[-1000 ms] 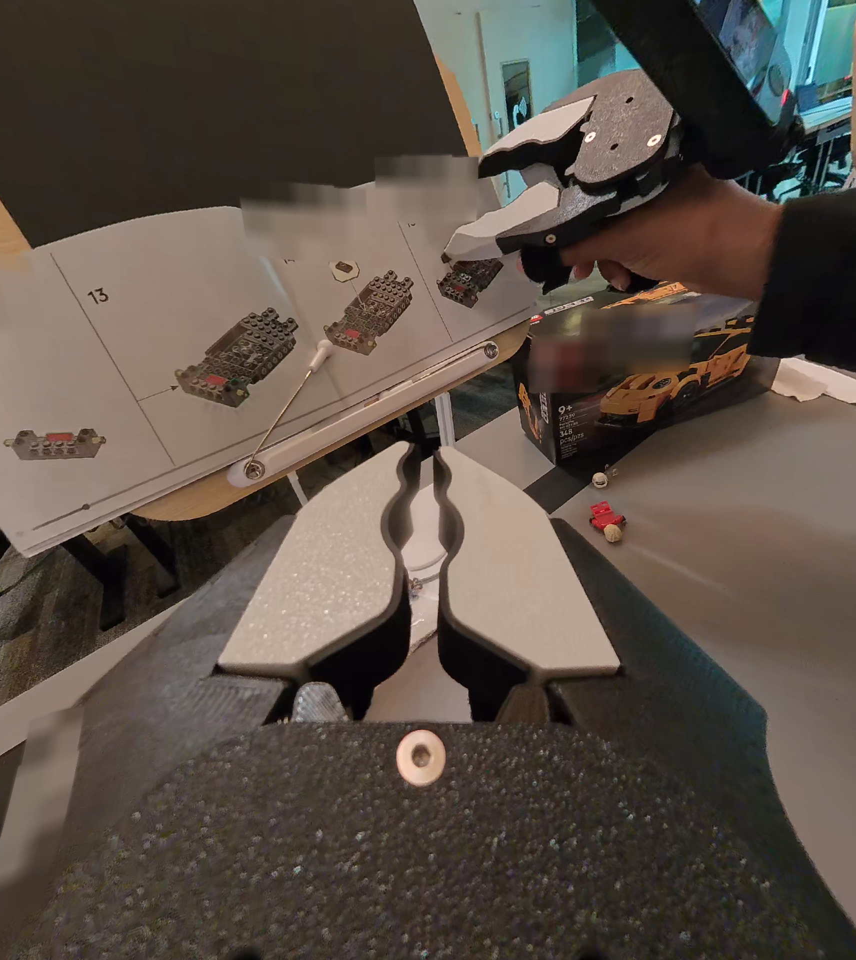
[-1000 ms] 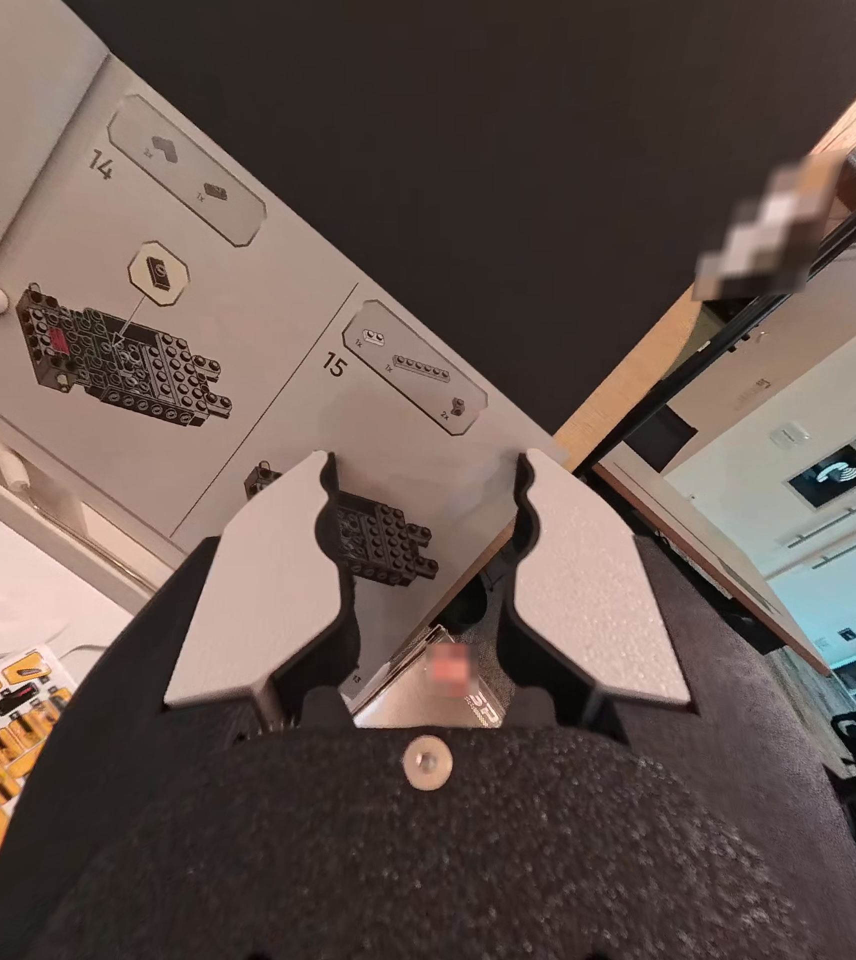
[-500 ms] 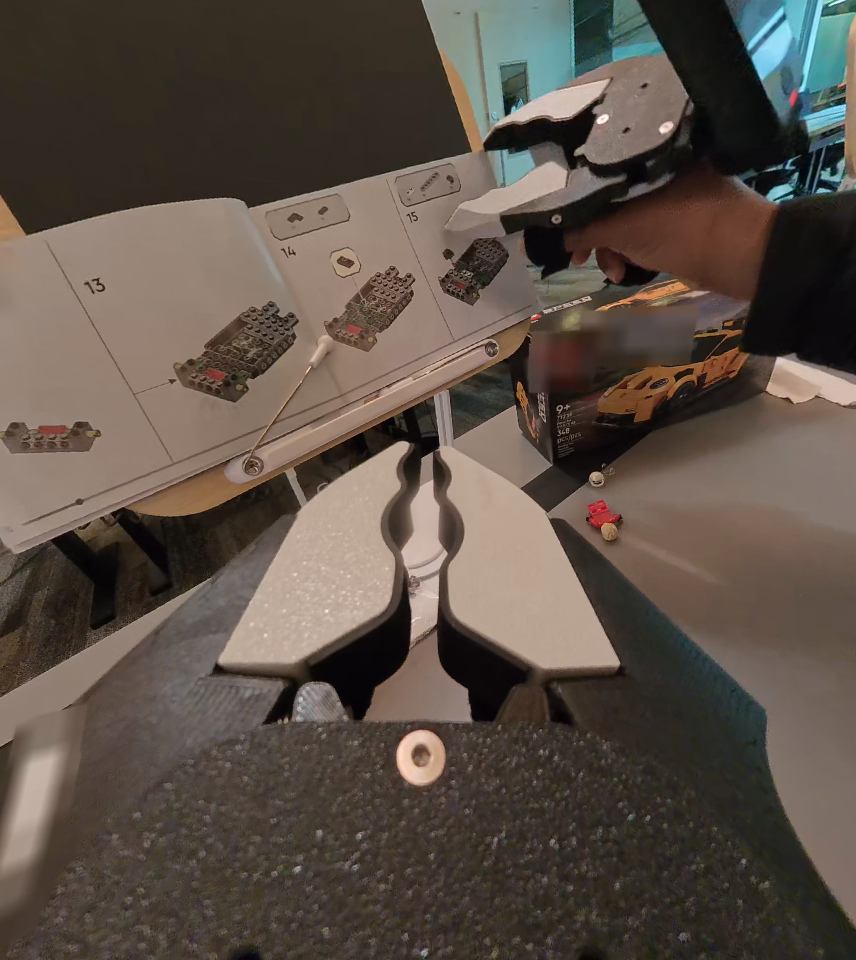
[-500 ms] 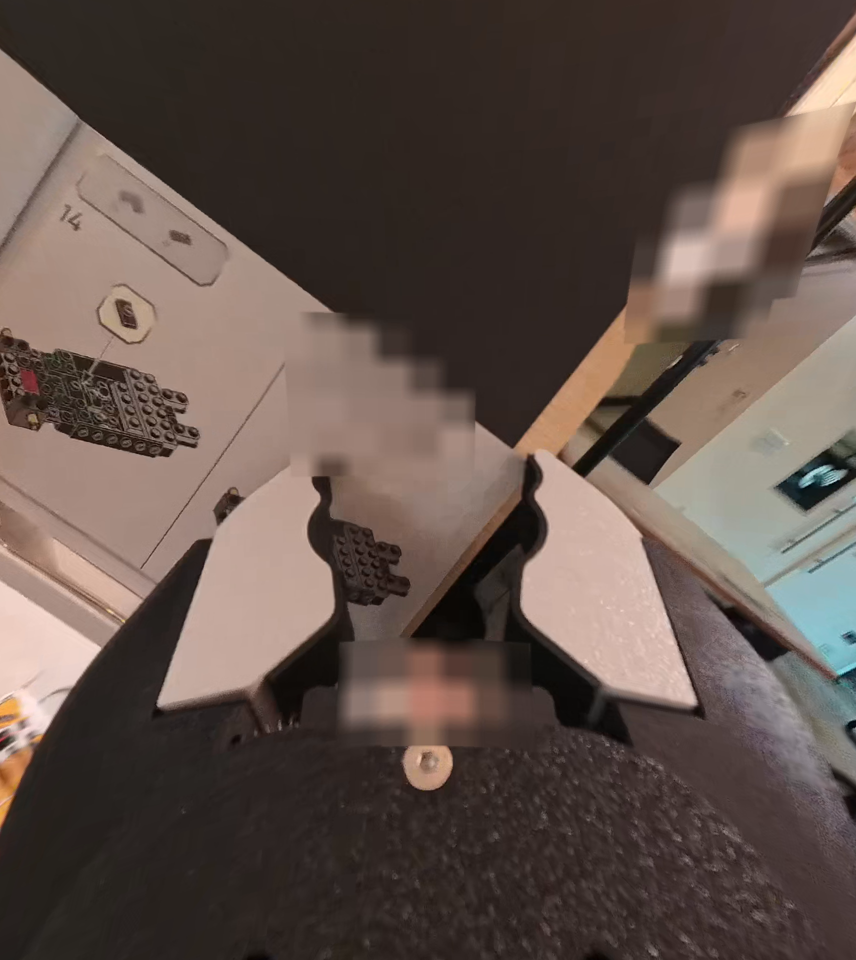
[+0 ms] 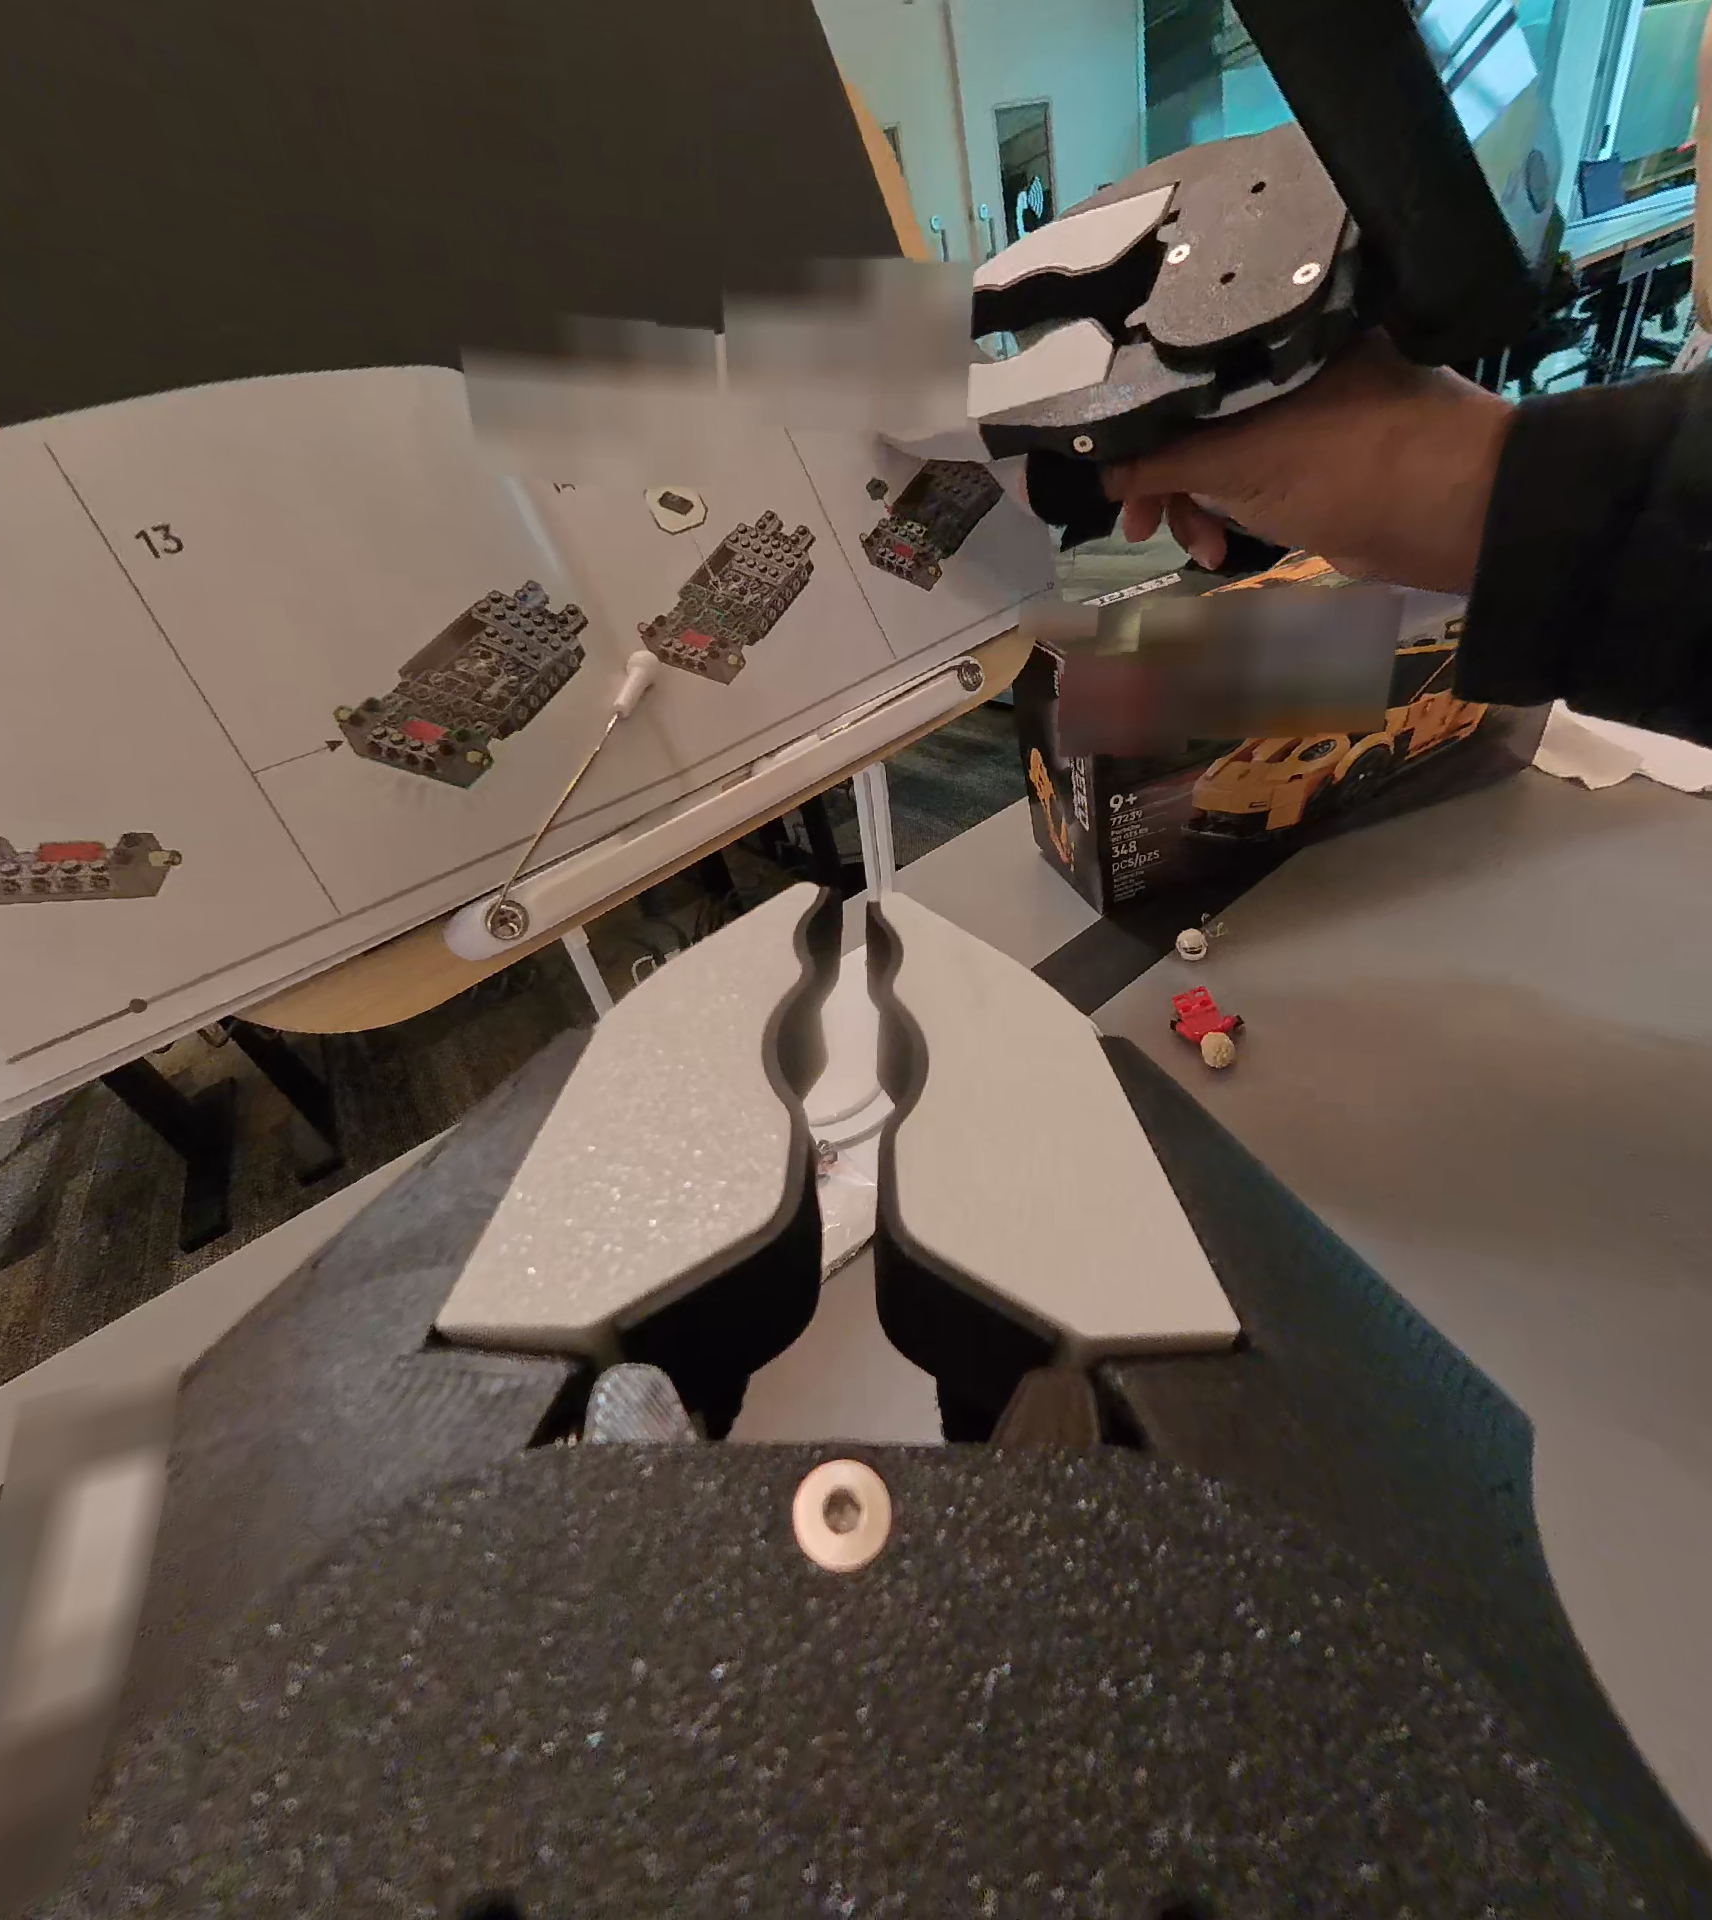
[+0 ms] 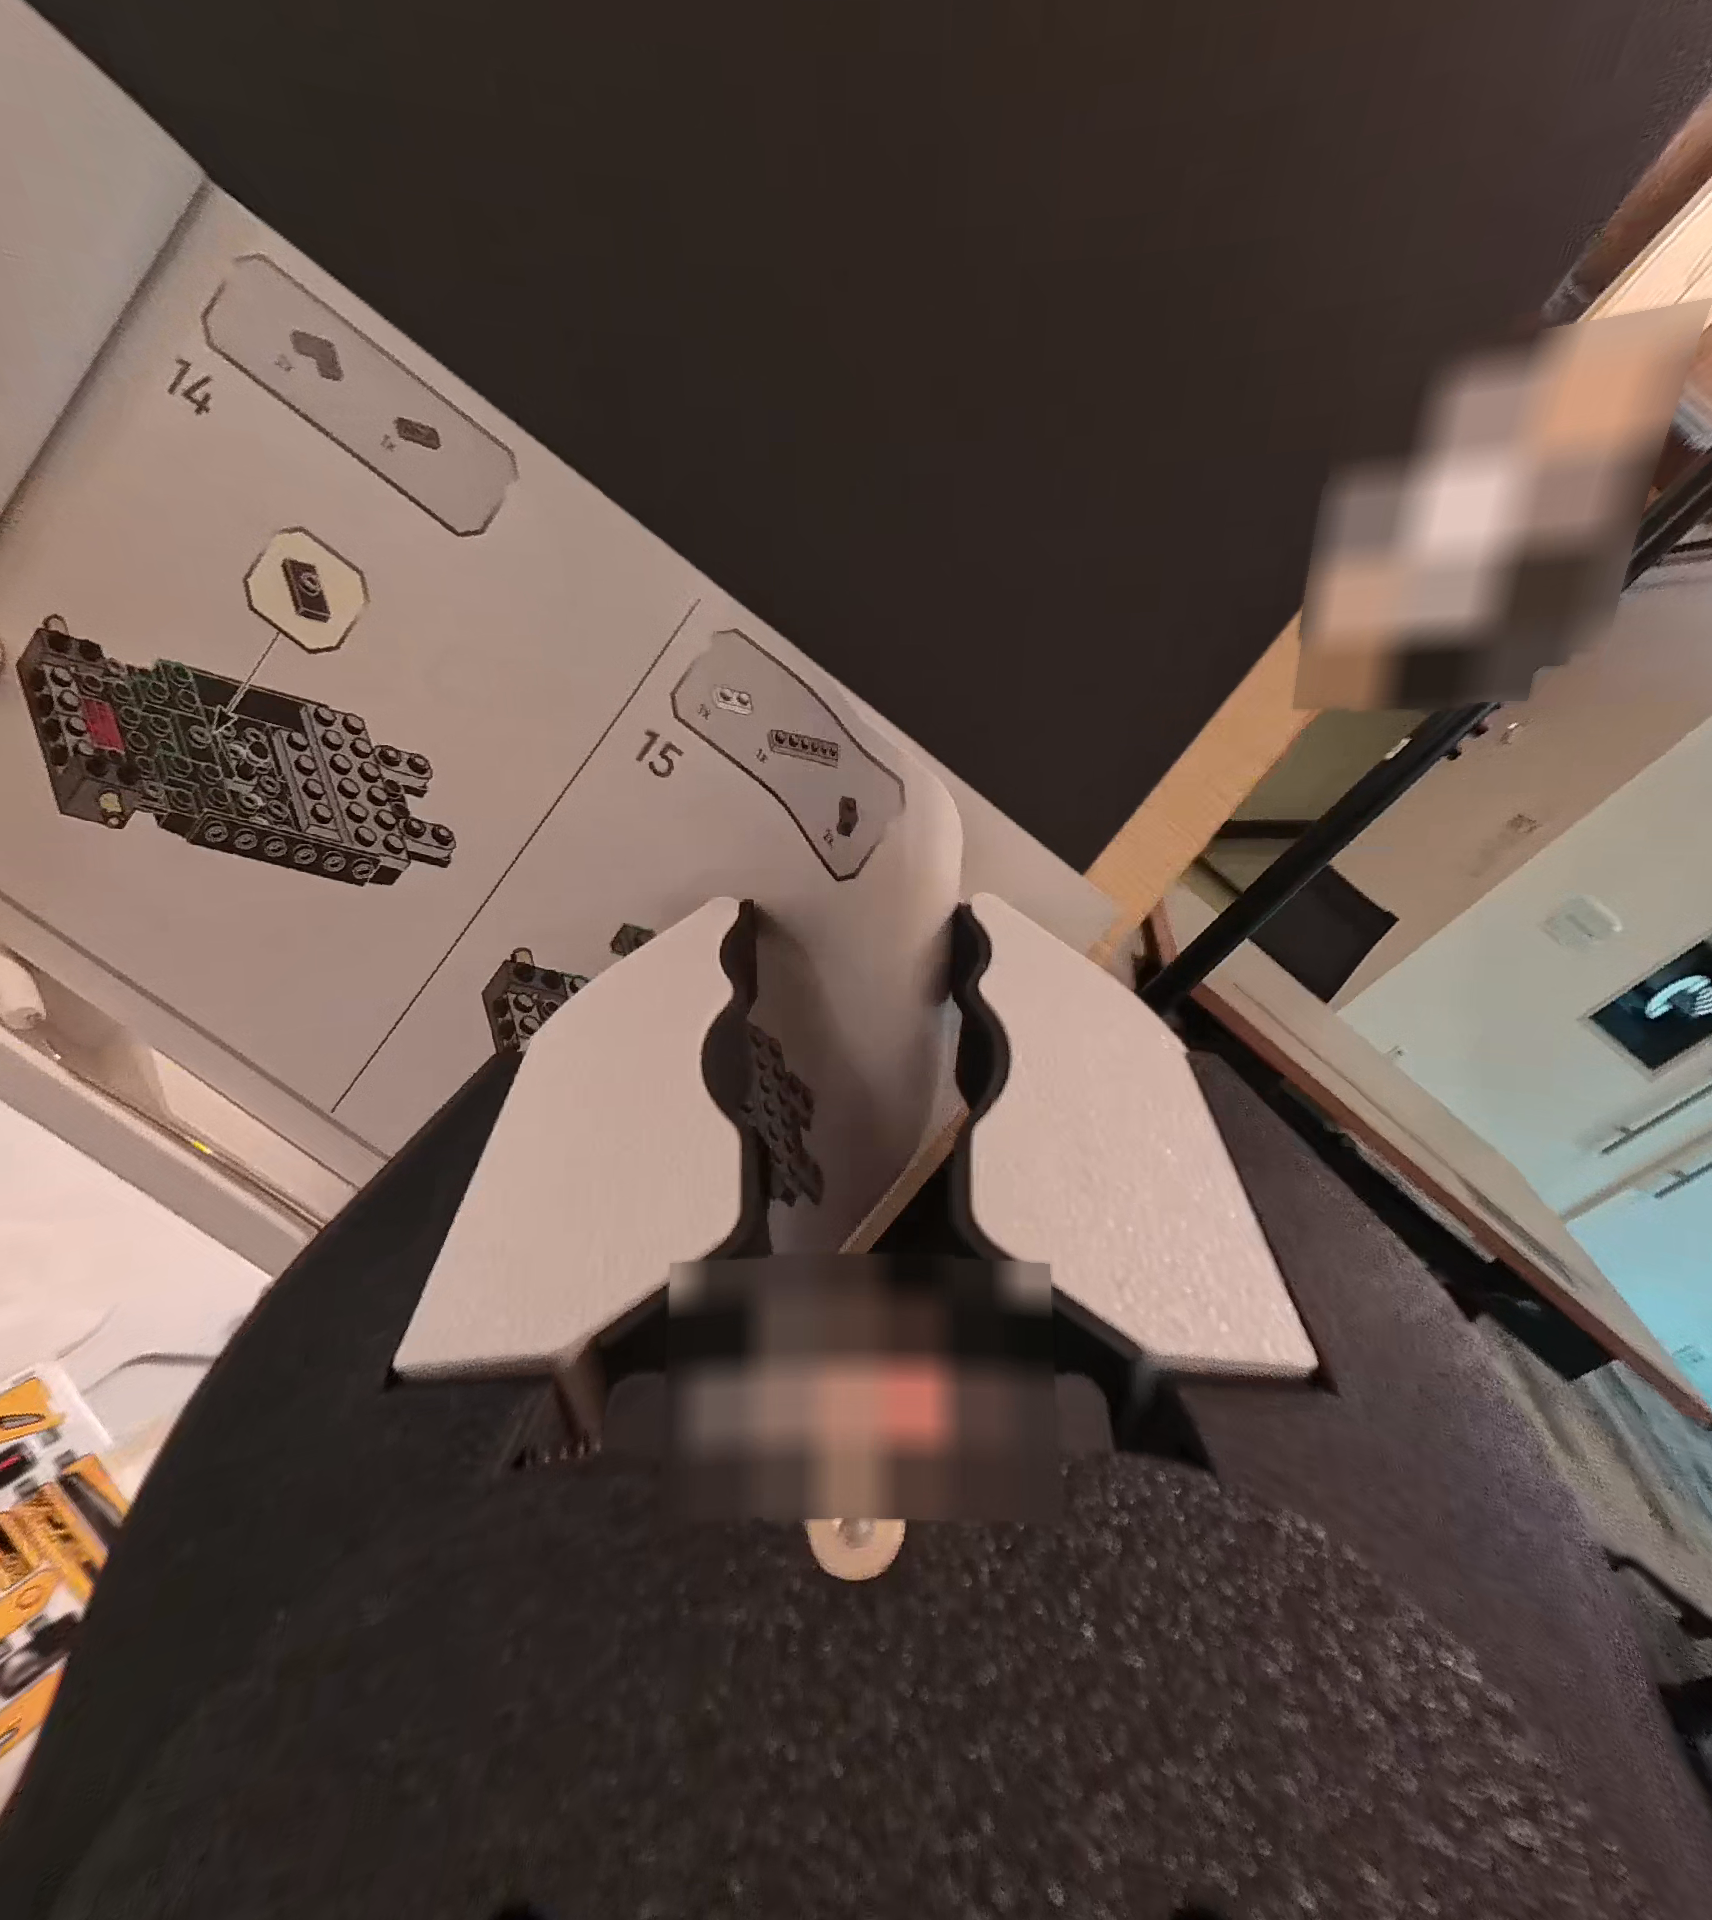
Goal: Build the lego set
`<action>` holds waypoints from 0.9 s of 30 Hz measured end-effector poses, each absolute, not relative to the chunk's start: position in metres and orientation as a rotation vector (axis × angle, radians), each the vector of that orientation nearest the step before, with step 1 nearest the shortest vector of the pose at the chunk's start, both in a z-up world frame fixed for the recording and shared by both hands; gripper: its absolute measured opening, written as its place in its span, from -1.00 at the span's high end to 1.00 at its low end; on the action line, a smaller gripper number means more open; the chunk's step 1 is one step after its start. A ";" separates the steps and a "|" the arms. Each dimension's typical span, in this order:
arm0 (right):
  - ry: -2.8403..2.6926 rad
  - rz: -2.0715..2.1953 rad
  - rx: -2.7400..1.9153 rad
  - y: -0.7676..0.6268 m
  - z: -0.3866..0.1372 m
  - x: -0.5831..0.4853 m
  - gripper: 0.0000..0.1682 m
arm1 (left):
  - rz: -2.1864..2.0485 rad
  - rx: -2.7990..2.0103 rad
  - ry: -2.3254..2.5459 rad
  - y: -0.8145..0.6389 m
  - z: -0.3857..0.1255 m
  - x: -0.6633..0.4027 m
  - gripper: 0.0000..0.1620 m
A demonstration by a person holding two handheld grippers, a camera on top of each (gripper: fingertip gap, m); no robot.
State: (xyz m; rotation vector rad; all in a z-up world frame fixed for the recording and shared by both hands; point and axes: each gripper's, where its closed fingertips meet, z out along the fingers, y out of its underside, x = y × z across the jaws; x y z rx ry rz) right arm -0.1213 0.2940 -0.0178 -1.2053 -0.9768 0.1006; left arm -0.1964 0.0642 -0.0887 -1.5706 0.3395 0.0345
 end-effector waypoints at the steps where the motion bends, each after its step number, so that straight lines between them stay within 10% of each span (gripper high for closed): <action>1: -0.974 0.091 -1.184 0.291 -0.017 -0.121 0.59 | 0.035 -1.572 0.339 0.064 -0.089 -0.197 0.94; 27: -0.884 -0.258 -0.779 0.267 -0.008 -0.101 0.79 | 0.019 -1.628 0.361 0.072 -0.110 -0.186 0.94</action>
